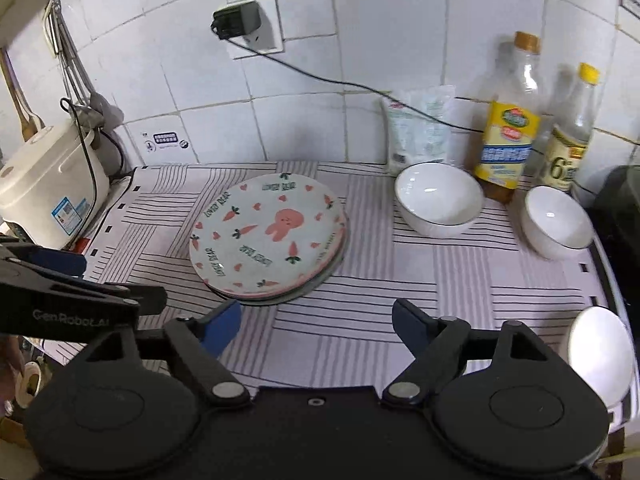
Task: Organize plates and bowls
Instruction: 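Move both grippers toward the white bowl beside the stove, then close both grippers on the rim of the white bowl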
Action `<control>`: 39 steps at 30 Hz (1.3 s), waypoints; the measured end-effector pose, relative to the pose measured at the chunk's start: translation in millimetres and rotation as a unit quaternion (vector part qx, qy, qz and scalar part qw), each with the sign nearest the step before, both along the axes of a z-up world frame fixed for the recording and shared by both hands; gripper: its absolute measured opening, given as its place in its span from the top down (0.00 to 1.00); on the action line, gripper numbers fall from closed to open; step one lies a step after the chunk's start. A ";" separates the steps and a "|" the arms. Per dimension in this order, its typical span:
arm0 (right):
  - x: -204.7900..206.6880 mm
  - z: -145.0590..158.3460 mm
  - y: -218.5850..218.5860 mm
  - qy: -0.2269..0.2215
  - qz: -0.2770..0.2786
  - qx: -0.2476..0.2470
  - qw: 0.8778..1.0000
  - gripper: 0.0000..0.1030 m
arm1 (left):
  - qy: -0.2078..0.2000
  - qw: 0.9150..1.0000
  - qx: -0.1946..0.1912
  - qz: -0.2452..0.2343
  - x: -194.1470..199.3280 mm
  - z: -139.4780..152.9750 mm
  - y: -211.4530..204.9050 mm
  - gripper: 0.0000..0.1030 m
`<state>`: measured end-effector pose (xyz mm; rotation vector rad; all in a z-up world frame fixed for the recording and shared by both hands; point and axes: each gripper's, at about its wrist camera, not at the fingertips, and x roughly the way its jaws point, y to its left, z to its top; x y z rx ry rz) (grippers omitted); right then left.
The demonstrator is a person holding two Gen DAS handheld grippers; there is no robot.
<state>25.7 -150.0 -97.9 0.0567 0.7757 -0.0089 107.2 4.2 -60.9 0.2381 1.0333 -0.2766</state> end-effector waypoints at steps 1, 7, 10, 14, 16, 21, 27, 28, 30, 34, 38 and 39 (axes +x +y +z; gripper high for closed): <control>-5.1 1.1 -3.8 0.000 -0.004 0.000 1.000 0.15 | 0.003 1.000 -0.001 -0.005 -3.1 2.4 -3.6 0.11; -37.9 7.9 -31.4 -0.002 -0.036 -0.021 0.999 0.13 | 0.015 0.999 0.014 -0.045 -22.4 14.0 -36.3 0.11; -58.5 9.9 -50.0 -0.008 -0.054 -0.033 0.998 0.12 | 0.023 0.997 0.018 -0.073 -30.8 18.3 -57.4 0.11; -82.0 11.0 -75.7 -0.015 -0.069 -0.037 0.997 0.12 | 0.016 0.992 0.029 -0.125 -46.2 18.5 -91.5 0.11; -90.8 10.4 -88.0 -0.018 -0.081 -0.034 0.996 0.12 | 0.012 0.989 0.033 -0.145 -52.0 17.8 -108.4 0.11; -114.8 3.8 -113.5 -0.034 -0.111 -0.046 0.992 0.12 | 0.016 0.982 0.029 -0.185 -59.0 9.3 -145.8 0.11; -133.1 -14.1 -138.4 -0.067 -0.161 -0.064 0.983 0.10 | 0.035 0.975 0.007 -0.217 -59.4 -16.0 -180.8 0.11; -134.6 -19.0 -143.2 -0.072 -0.170 -0.065 0.981 0.10 | 0.044 0.975 -0.003 -0.220 -57.9 -20.9 -185.1 0.11; -135.6 -29.6 -150.8 -0.085 -0.185 -0.069 0.977 0.10 | 0.057 0.974 -0.017 -0.221 -54.6 -29.7 -193.3 0.11; -135.3 -52.9 -158.8 -0.100 -0.195 -0.091 0.971 0.10 | 0.064 0.973 -0.043 -0.217 -49.2 -41.2 -208.4 0.11; -127.5 -75.2 -167.5 -0.107 -0.199 -0.112 0.968 0.10 | 0.073 0.971 -0.071 -0.215 -43.8 -53.9 -228.8 0.12; -124.0 -81.1 -170.9 -0.106 -0.204 -0.111 0.967 0.10 | 0.075 0.970 -0.078 -0.217 -41.5 -57.3 -233.7 0.12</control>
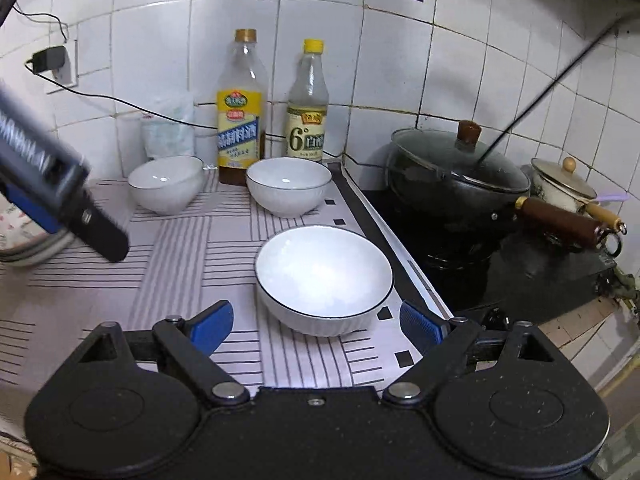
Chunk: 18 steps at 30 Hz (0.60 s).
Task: Organize plates and bowls
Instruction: 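Close both grippers on the rim of the white bowl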
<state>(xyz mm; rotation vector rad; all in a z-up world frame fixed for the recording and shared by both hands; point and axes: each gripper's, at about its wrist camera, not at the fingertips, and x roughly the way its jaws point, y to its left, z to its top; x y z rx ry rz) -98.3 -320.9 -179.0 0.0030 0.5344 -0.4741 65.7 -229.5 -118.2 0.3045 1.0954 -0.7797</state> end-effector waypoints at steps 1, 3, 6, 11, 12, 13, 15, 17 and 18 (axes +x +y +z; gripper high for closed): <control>2.8 -5.0 -3.4 0.003 -0.005 0.003 1.000 0.10 | 0.004 1.000 -0.007 -0.003 1.2 -3.9 -6.5 0.13; 9.8 -14.8 -11.1 0.006 -0.013 0.012 1.000 0.10 | 0.013 1.000 -0.018 -0.008 2.1 -11.9 -19.4 0.14; 18.6 -29.7 -20.8 0.006 -0.014 0.030 0.999 0.10 | 0.034 0.999 -0.033 -0.014 1.9 -27.6 -39.1 0.18; 31.2 -49.3 -32.2 -0.002 -0.016 0.050 0.999 0.10 | 0.047 0.998 -0.043 -0.007 5.8 -52.5 -65.1 0.23; 34.2 -51.5 -34.3 -0.003 -0.014 0.050 0.999 0.10 | 0.048 0.998 -0.047 -0.001 7.8 -56.2 -66.9 0.23; 37.4 -53.9 -36.4 -0.005 -0.014 0.050 0.999 0.09 | 0.051 0.997 -0.051 0.002 10.0 -60.5 -69.2 0.23; 41.7 -58.5 -40.6 -0.005 -0.019 0.047 0.999 0.08 | 0.053 0.997 -0.055 -0.002 13.1 -67.7 -75.3 0.28; 44.3 -61.2 -44.7 -0.009 -0.017 0.052 0.998 0.07 | 0.051 0.997 -0.052 -0.004 15.1 -74.6 -81.3 0.36; 46.7 -62.1 -47.5 -0.011 -0.016 0.055 0.998 0.07 | 0.053 0.997 -0.049 -0.005 16.5 -77.1 -83.6 0.41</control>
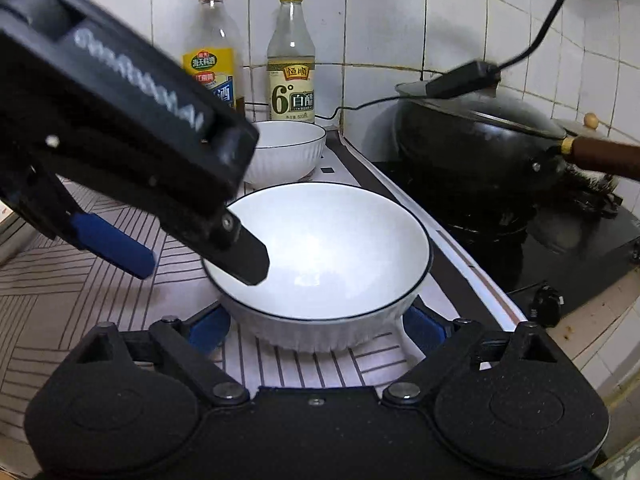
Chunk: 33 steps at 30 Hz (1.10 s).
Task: Organize plates and bowls
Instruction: 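Close both grippers on the rim of the white bowl, then carry the white bowl beside the plate stack and lower it onto the mat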
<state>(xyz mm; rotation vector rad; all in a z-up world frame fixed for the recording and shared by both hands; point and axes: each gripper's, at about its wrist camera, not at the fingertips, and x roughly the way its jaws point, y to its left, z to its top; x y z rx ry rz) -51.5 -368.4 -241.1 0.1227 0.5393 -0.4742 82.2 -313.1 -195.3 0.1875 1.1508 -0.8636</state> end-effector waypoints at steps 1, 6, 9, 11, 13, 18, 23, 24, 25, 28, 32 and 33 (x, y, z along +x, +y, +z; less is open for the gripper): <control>0.9 -1.4 -1.3 -0.002 0.002 0.001 1.000 0.07 | 0.004 1.000 0.001 -0.001 1.5 -2.5 -1.9 0.44; 4.6 -6.3 -7.1 -0.008 0.014 -0.001 1.000 0.06 | 0.029 0.999 -0.009 -0.012 4.3 -5.8 -6.1 0.69; 7.4 -9.1 -10.2 -0.012 0.020 -0.005 1.000 0.06 | 0.020 0.999 -0.006 -0.024 -0.3 -2.9 -10.4 0.77; 9.7 -11.2 -13.6 -0.013 0.023 -0.010 1.000 0.06 | 0.013 1.000 -0.004 -0.026 -1.9 -3.0 -11.3 0.77; 9.2 -12.4 -13.7 -0.017 0.023 -0.012 1.000 0.06 | 0.014 1.000 -0.007 -0.022 -2.0 -3.3 -9.1 0.78; 5.3 -13.8 -7.9 -0.024 0.025 -0.025 0.999 0.07 | 0.007 1.000 -0.004 -0.015 -3.4 -1.9 -7.2 0.79; 2.6 -14.7 -3.4 -0.031 0.029 -0.023 0.999 0.07 | -0.005 1.000 0.004 -0.015 -7.5 0.9 -1.9 0.79; 2.1 -14.7 -1.7 -0.033 0.031 -0.024 0.999 0.07 | -0.007 1.000 0.005 -0.015 -8.2 1.3 0.6 0.79; 1.7 -14.9 0.3 -0.034 0.033 -0.026 0.999 0.07 | -0.009 1.000 0.006 -0.014 -8.8 2.4 3.7 0.79; 1.5 -14.3 7.8 -0.036 0.041 -0.023 0.998 0.07 | -0.020 1.000 0.011 -0.011 -10.9 7.1 15.7 0.79; 5.1 -6.6 20.9 -0.039 0.052 -0.008 0.998 0.08 | -0.033 0.999 0.011 0.000 -11.0 21.6 37.6 0.79; 6.0 -3.9 25.4 -0.043 0.055 -0.007 0.998 0.08 | -0.037 0.999 0.009 0.005 -10.2 26.9 45.5 0.79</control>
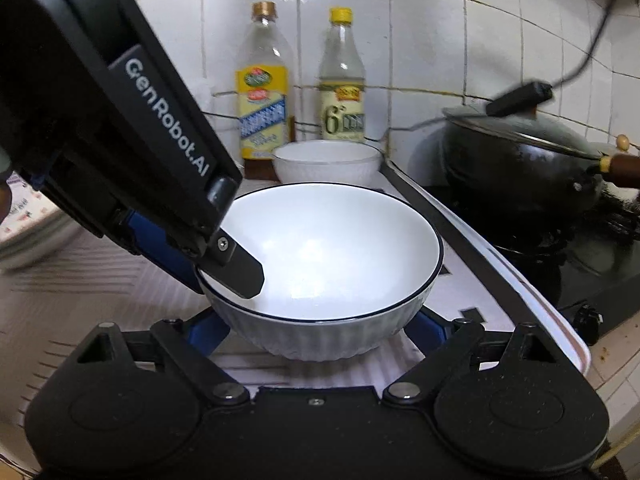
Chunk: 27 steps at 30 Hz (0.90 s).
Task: Organize plates and bowls
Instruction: 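Carry the white bowl beside the plate stack and lower it onto the mat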
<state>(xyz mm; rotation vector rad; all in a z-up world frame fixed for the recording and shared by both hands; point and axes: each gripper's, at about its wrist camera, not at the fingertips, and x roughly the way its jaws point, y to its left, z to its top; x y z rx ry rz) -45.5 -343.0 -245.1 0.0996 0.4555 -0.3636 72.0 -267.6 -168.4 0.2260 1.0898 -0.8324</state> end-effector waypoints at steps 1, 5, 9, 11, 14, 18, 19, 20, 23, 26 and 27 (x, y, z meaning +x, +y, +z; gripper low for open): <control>0.9 2.6 4.2 -0.003 0.004 0.001 1.000 0.08 | -0.003 1.000 -0.003 0.004 0.9 4.0 6.1 0.79; 8.1 16.3 24.0 -0.013 0.030 -0.008 0.999 0.08 | -0.011 0.999 -0.008 0.029 7.4 22.7 35.2 0.79; 19.9 29.4 44.3 -0.014 0.067 -0.018 0.998 0.08 | -0.013 0.998 -0.008 0.057 14.8 37.0 63.3 0.79; 26.2 33.3 53.7 -0.014 0.084 -0.015 0.996 0.08 | -0.015 0.998 -0.006 0.067 17.5 41.0 75.1 0.79; 32.6 35.4 68.6 -0.013 0.109 -0.016 0.994 0.08 | -0.012 0.996 0.001 0.087 23.6 42.4 94.4 0.79; 44.6 33.0 86.0 -0.002 0.138 -0.017 0.990 0.08 | -0.002 0.995 0.015 0.103 31.2 35.6 111.4 0.79; 47.6 31.4 90.2 0.002 0.146 -0.020 0.989 0.08 | 0.000 0.994 0.017 0.107 32.5 33.5 114.2 0.79; 50.0 29.4 94.5 0.005 0.153 -0.025 0.988 0.08 | 0.003 0.994 0.020 0.111 34.2 30.9 117.0 0.79; 57.0 23.8 102.3 0.016 0.169 -0.027 0.985 0.08 | 0.009 0.992 0.027 0.122 38.4 24.5 124.6 0.79; 67.7 18.3 102.7 0.026 0.180 -0.016 0.983 0.08 | 0.013 0.991 0.038 0.130 42.8 20.1 126.0 0.79; 69.9 17.1 104.5 0.029 0.183 -0.014 0.983 0.08 | 0.011 0.991 0.042 0.130 44.8 18.5 124.7 0.79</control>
